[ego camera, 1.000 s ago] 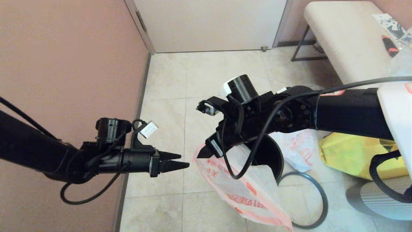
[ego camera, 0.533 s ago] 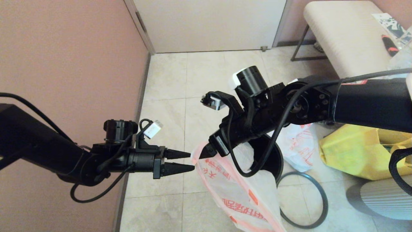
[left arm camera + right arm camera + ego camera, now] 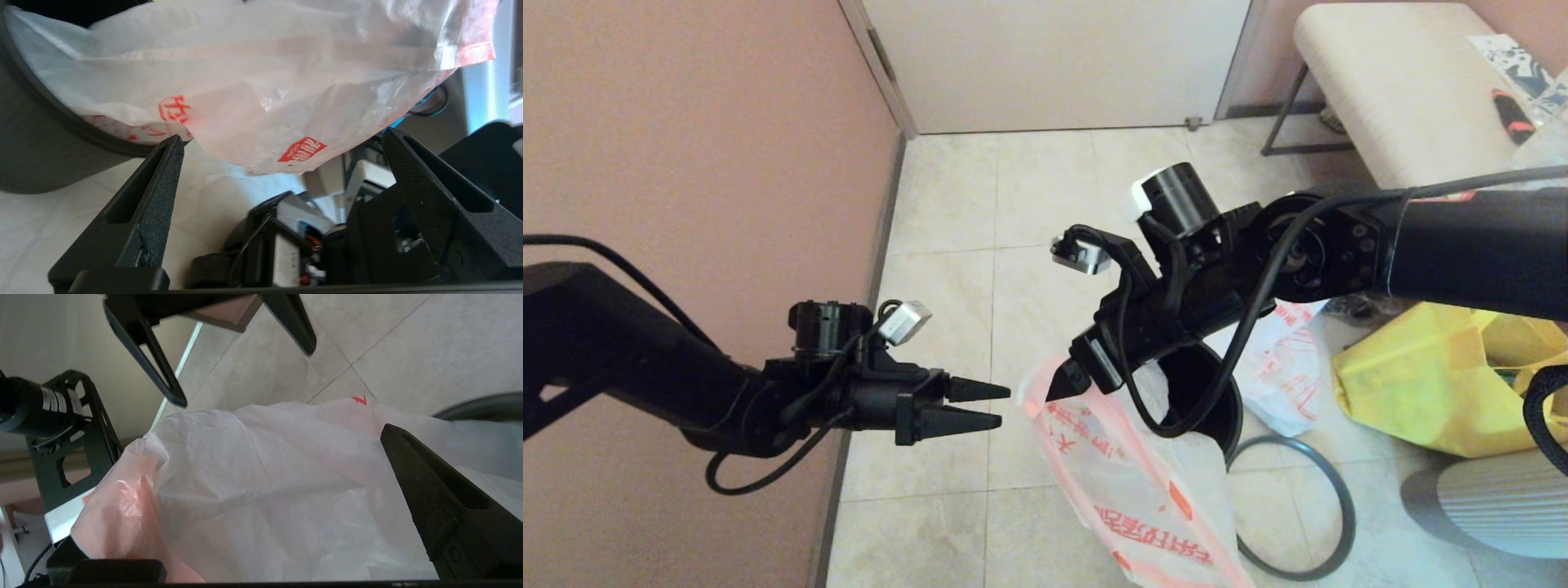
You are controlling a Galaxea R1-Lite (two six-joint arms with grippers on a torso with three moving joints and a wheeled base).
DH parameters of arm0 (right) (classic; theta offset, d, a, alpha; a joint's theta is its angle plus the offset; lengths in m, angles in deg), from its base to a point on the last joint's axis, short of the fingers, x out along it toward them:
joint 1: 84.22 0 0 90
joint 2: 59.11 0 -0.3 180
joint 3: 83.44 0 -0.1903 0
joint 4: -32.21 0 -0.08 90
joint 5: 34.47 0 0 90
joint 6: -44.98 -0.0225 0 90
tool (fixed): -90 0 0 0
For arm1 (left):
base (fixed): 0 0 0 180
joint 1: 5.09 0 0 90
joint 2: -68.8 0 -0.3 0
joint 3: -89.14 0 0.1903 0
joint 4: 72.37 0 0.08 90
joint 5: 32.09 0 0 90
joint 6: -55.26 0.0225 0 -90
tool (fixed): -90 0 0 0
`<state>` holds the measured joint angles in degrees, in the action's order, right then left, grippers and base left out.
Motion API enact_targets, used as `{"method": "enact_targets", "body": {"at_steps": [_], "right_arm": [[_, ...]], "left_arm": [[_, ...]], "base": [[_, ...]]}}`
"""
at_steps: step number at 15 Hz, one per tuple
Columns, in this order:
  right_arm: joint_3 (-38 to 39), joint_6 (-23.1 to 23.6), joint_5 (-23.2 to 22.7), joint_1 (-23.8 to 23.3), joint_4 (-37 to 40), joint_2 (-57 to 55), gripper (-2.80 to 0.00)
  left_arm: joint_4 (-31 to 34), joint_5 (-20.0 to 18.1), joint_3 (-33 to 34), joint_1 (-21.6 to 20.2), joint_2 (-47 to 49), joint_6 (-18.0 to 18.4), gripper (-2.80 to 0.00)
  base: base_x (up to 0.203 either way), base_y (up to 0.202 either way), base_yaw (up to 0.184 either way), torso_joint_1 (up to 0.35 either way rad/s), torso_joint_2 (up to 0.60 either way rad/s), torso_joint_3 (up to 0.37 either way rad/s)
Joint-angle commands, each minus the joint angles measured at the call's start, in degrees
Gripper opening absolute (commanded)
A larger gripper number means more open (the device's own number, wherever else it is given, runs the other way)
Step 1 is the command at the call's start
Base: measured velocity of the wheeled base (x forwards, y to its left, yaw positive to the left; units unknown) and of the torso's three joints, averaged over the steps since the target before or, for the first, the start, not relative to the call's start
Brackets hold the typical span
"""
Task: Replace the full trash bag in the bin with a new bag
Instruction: Put the new garbage bag on the trash can
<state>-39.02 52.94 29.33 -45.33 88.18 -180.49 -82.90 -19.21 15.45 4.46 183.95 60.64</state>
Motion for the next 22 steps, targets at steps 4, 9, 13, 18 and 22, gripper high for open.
{"method": "enact_targets", "body": {"at_steps": [4,9,13,18,22], "right_arm": [[-0.02,0.04,-1.27,-2.33,0.33,0.8,0.0],[-0.02,0.04,-2.27,-2.77,0.19,0.88,0.0],[-0.2,0.39,-2.09,-3.12,0.48,0.99,0.0],[-0.4,0.39,-2.36,-2.77,-0.16,0.95,0.0],[-0.41,0.31,-3.01,-3.12,-0.15,1.06,0.0]], "left_arm": [[-0.7,-0.28,-6.55,1.93,7.32,-2.01,0.0],[-6.35,3.87,-10.78,3.52,16.74,4.25,0.0],[-11.18,7.91,-12.26,5.45,18.56,5.12,0.0],[-11.1,-2.24,-10.48,5.18,16.76,3.98,0.0],[-11.19,-5.85,-12.26,5.3,17.48,2.0,0.0]], "base": [[0.0,0.0,0.0,0.0,0.0,0.0],[0.0,0.0,0.0,0.0,0.0,0.0],[0.0,0.0,0.0,0.0,0.0,0.0],[0.0,0.0,0.0,0.0,0.0,0.0],[0.0,0.0,0.0,0.0,0.0,0.0]]}}
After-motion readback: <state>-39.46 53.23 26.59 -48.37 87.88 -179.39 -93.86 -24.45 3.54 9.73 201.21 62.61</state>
